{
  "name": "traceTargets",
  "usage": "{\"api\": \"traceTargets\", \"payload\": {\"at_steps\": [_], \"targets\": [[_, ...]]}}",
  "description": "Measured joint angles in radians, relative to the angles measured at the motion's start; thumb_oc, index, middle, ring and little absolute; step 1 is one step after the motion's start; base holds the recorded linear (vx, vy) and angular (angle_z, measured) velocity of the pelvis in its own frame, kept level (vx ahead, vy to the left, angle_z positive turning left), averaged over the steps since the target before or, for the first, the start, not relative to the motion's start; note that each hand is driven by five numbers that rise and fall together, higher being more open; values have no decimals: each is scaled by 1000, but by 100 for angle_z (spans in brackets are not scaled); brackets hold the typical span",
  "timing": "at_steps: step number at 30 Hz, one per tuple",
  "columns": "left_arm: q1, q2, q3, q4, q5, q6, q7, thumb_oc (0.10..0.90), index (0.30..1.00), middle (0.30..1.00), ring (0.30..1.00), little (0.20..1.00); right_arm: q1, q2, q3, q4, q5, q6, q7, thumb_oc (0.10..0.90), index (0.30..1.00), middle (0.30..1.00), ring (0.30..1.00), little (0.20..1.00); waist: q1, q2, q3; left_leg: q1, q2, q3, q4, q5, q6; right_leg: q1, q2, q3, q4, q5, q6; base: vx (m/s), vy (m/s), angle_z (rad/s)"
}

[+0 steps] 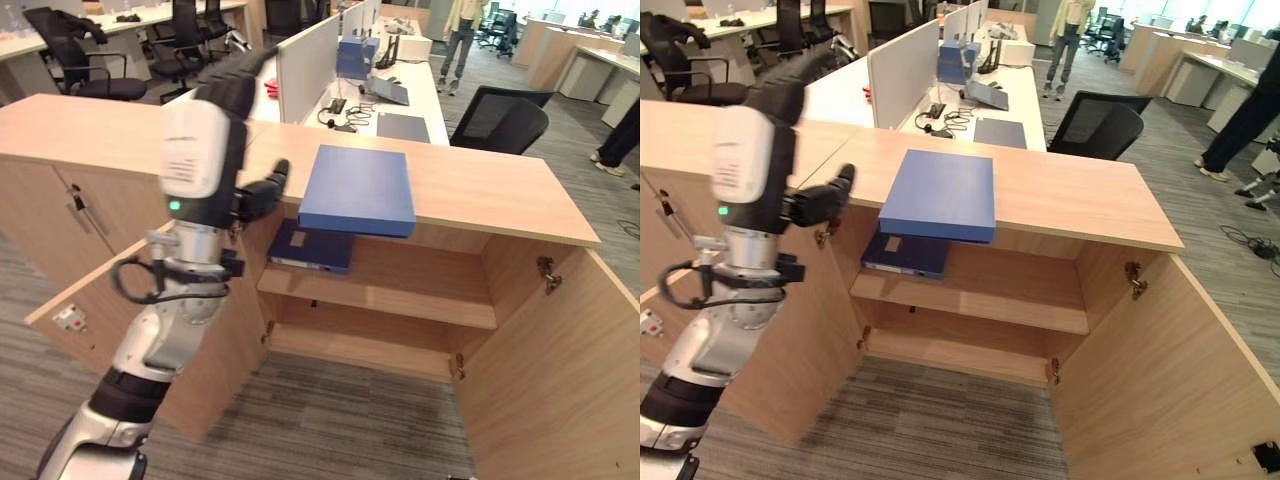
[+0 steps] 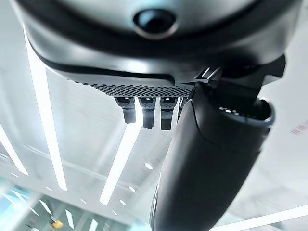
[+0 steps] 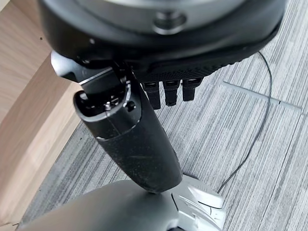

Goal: Put the empty folder in the office cabinet

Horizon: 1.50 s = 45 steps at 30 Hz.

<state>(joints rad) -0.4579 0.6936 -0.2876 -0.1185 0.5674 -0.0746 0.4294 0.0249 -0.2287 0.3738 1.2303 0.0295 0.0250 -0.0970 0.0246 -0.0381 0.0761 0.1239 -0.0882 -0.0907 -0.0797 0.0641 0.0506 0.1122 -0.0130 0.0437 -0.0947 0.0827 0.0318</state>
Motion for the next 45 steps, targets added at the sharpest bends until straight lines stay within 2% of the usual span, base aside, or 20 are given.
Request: {"api": "traceTargets", "payload": {"at_steps": [2, 4, 12, 19, 27, 33, 45], "targets": [[-38, 0, -80, 83, 8, -15, -34, 800, 900, 900, 900, 900, 0, -11, 3, 0, 0, 2, 6, 800, 900, 900, 900, 900, -23, 16, -10, 1, 2, 15, 0, -4, 3, -5, 3, 21, 0, 3, 0, -8, 29, -25], [-71, -1, -120, 146, 7, -14, -59, 800, 900, 900, 900, 900, -2, -13, 3, -1, 0, 2, 12, 800, 900, 900, 900, 900, -25, 18, -11, 2, 6, 29, 0, -5, 2, -9, 7, 29, 0, 6, -2, -9, 18, -20], [-79, -1, -120, 287, -13, 27, -93, 800, 900, 900, 900, 900, -1, -15, 3, -6, 0, 4, 26, 800, 900, 900, 900, 900, -34, 16, -11, 1, 12, 50, 0, -8, 3, -17, 13, 48, 0, 10, -3, -7, 13, -8], [-81, 0, -120, 429, -14, 76, -95, 800, 900, 900, 900, 900, -4, -14, -6, -7, 1, 4, 40, 800, 900, 900, 900, 900, -48, 12, -11, 4, 18, 105, 0, -13, 5, -31, 17, 86, 0, 12, 0, -3, 16, -22], [-106, 1, -163, 491, -15, 94, -96, 800, 900, 900, 900, 900, 5, -13, -6, -7, 1, 5, 45, 800, 900, 900, 900, 900, -52, 5, -9, 20, 25, 167, -4, -28, 13, -34, 18, 114, 0, 22, 10, 4, 15, -23], [-122, 1, -163, 507, -42, 97, -114, 800, 900, 900, 900, 900, 3, -11, -7, -7, 1, 4, 46, 800, 900, 900, 900, 900, -74, 3, -9, 25, 25, 178, -4, -33, 12, -34, 20, 125, 0, 22, 11, 4, 11, -8], [-171, 1, -223, 585, -52, 102, -122, 800, 900, 900, 900, 900, 4, -10, -7, -7, 2, 6, 53, 800, 900, 900, 900, 900, -76, 4, -9, 33, 31, 197, -5, -41, 9, -32, 27, 142, 0, 23, 11, 2, 2, -4]]}}
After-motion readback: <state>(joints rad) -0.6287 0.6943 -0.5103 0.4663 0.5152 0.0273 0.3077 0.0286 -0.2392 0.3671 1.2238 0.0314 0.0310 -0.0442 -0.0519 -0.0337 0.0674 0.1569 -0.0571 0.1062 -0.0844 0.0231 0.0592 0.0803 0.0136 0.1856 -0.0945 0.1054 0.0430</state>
